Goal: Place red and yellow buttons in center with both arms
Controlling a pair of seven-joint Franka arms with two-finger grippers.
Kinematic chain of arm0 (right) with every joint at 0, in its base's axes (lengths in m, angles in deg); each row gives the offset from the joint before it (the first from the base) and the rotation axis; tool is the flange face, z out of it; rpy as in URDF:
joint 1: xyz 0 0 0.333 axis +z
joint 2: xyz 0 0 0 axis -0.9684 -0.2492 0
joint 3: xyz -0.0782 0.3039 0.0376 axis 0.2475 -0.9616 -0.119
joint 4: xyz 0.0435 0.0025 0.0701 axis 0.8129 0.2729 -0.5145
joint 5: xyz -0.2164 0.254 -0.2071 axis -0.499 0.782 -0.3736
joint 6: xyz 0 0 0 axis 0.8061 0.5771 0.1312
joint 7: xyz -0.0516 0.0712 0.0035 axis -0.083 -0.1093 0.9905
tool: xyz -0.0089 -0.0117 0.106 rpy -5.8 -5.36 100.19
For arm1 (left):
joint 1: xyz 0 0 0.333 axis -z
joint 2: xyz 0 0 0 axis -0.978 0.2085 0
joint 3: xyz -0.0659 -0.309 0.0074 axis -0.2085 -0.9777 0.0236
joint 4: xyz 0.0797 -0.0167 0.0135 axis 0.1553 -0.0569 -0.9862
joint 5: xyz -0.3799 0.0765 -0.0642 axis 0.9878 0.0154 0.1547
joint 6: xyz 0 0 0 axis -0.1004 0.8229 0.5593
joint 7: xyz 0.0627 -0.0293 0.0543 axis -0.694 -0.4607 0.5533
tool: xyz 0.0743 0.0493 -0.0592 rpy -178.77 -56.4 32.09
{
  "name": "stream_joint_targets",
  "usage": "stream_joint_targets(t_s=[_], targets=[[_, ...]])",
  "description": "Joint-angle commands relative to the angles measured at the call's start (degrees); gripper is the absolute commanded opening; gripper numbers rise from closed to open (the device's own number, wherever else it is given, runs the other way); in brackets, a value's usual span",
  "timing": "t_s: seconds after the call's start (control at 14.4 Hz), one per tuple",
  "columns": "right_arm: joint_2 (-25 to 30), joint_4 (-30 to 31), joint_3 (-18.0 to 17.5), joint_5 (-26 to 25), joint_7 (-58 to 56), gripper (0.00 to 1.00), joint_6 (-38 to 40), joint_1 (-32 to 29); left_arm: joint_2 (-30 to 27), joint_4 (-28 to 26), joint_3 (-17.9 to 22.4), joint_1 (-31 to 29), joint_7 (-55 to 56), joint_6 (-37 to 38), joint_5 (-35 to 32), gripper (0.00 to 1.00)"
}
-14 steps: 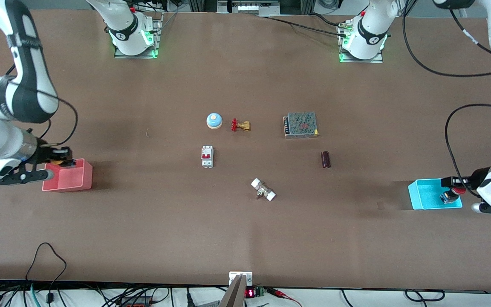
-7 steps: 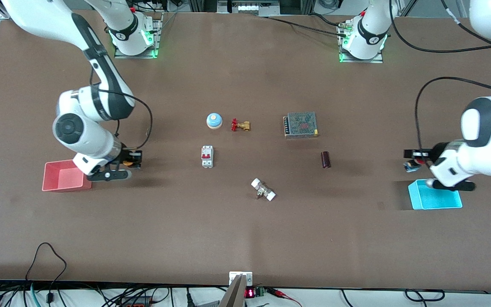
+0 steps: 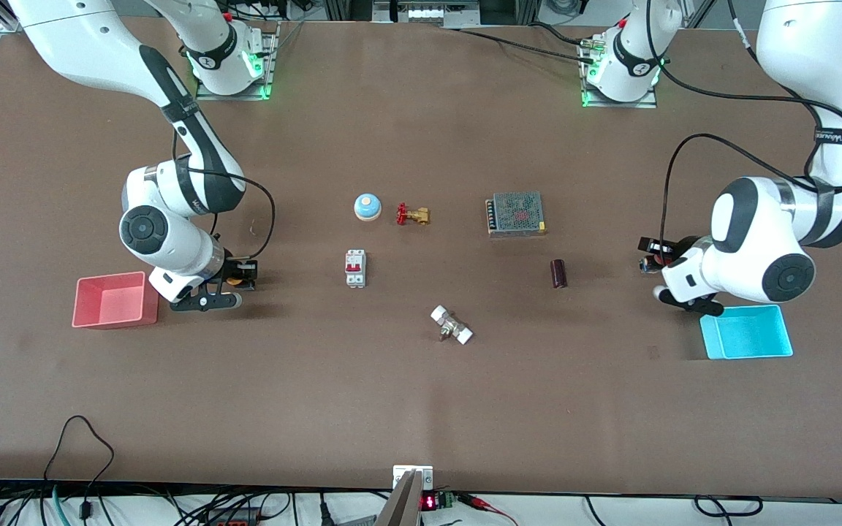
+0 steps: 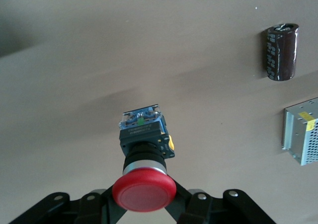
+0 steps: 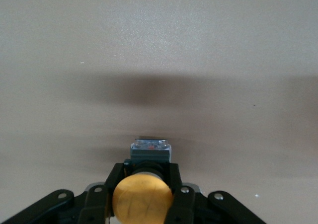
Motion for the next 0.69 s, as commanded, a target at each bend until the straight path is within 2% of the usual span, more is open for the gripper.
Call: stream_joint_targets(t_s=[0.0,0.21,0.35,0.48,0.55,0.62], targets=[[-0.19,0.46,-0.23,-0.52,1.14,0.39,-0.51,-0.04,0.71,-1.92,-0.13,-0.14,-7.15,-4.51,-2.99,0.29],[-0.63,0.46,-0.23,-0.7,1.14,0.46,-1.03,0.14,2.03,-2.27,-0.21,0.03,-9.11,-6.46,-5.11,0.29],[-0.98,0.46,-0.23,-0.78,1.14,0.55,-1.03,0.23,2.29,-2.71,-0.3,0.3,-9.11,-6.63,-5.11,0.29],[-1.07,0.29,-0.23,-0.87,1.06,0.7,-1.03,0.14,3.17,-2.71,-0.3,1.0,-9.02,-6.98,-5.11,0.29],[-0.99,0.2,-0.23,-0.87,1.06,0.91,-0.95,0.14,3.61,-2.71,-0.3,1.0,-8.93,-7.07,-5.11,0.29],[-0.81,-0.06,-0.31,-0.79,1.06,0.94,-0.86,0.14,3.87,-2.71,-0.39,1.09,-8.67,-7.07,-5.11,0.29]])
